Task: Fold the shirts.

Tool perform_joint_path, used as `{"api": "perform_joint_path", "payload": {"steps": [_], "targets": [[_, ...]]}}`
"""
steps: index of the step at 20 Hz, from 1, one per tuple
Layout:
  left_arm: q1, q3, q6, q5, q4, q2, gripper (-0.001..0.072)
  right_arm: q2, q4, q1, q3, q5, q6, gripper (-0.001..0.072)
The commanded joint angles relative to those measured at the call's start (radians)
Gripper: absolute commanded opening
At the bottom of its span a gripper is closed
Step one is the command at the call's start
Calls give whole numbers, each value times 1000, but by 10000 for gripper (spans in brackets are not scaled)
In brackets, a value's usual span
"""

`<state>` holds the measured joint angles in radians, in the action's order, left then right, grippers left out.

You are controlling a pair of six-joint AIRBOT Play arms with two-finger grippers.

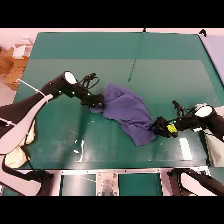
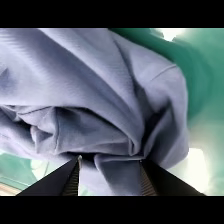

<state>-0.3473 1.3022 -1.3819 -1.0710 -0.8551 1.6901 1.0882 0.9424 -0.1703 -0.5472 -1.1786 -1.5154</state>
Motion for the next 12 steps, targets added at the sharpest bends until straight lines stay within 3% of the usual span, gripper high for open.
{"api": "perform_joint_path", "payload": {"steps": [1,2,7,12], "targets": [[-32,-5,6,108,0,15,16,0,5,1,10,-2,11,431],[-32,-5,4,108,3,18,16,0,5,0,10,-8,29,414],[-29,96,2,63,-12,13,16,0,22,10,53,9,58,19],[43,407,-80,-101,-174,13,15,-1,69,-77,-106,11,37,15]]}}
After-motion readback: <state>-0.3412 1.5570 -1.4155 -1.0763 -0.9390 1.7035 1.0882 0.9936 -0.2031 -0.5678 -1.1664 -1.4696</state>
